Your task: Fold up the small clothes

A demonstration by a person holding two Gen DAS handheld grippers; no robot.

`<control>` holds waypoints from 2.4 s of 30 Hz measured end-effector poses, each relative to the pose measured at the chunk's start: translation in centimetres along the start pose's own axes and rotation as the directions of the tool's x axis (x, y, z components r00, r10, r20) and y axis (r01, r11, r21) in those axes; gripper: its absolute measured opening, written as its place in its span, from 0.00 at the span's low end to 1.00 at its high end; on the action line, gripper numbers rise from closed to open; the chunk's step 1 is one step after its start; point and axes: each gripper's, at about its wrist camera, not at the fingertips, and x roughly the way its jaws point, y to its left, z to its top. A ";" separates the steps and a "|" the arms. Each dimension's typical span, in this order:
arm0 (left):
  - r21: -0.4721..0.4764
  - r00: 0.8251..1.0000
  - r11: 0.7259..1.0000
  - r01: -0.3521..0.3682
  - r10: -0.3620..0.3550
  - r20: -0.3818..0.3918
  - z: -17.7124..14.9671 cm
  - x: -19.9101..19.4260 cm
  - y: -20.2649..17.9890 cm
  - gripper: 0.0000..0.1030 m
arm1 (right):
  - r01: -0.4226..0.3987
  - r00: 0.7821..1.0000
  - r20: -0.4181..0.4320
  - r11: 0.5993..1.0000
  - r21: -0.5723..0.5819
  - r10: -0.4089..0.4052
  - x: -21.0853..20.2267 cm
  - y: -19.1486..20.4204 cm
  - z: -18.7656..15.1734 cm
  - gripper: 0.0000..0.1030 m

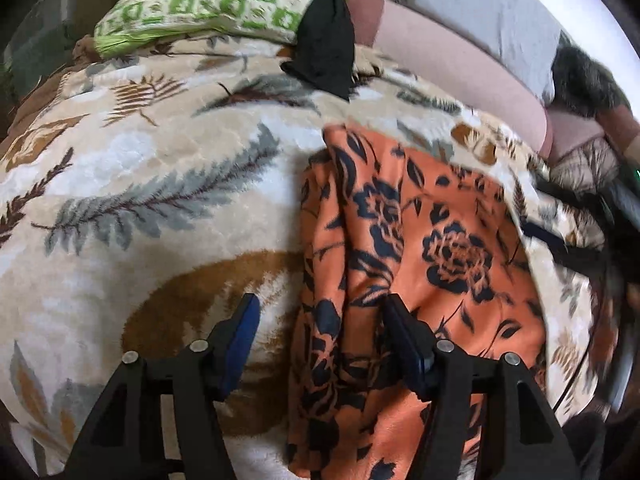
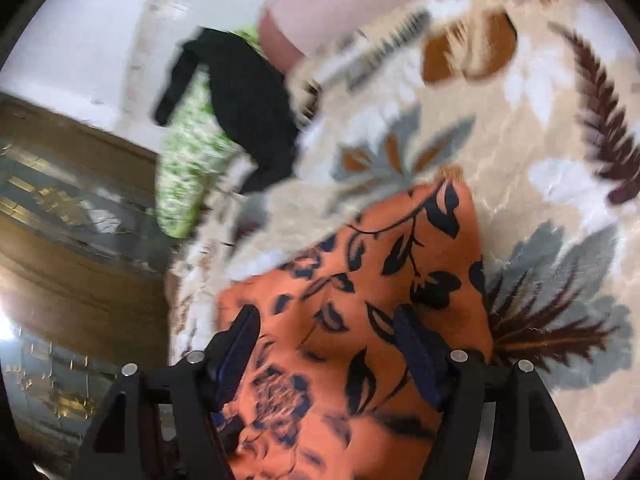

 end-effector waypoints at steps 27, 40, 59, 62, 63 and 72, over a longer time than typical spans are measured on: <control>-0.072 0.956 0.970 0.233 -0.242 -0.164 2.6 5.9 0.8 0.41 | -0.050 0.985 -0.160 0.996 0.069 0.060 1.7 -5.3 -6.2 0.55; 0.050 0.986 0.987 0.155 -0.152 -0.061 1.9 1.1 -2.9 0.28 | -0.043 0.992 -0.122 0.995 -0.093 0.031 -2.6 -1.6 -5.8 0.39; 0.207 0.982 0.962 0.177 -0.188 0.035 0.3 -5.2 -16.9 0.28 | -0.006 1.000 0.027 0.986 -0.164 0.010 -17.7 -4.8 -5.0 0.39; 0.220 0.981 0.959 0.178 -0.191 0.039 0.6 -5.1 -18.4 0.28 | 0.009 0.999 0.037 0.984 -0.179 -0.002 -18.3 -5.0 -3.8 0.39; 0.223 0.981 0.958 0.179 -0.192 0.038 0.9 -4.9 -19.0 0.28 | 0.016 0.999 0.040 0.983 -0.185 -0.009 -18.7 -5.3 -3.3 0.39; 0.214 0.985 0.964 0.159 -0.170 0.037 4.8 -1.7 -20.5 0.29 | 0.028 0.998 0.055 0.984 -0.173 -0.018 -17.5 -6.7 1.3 0.39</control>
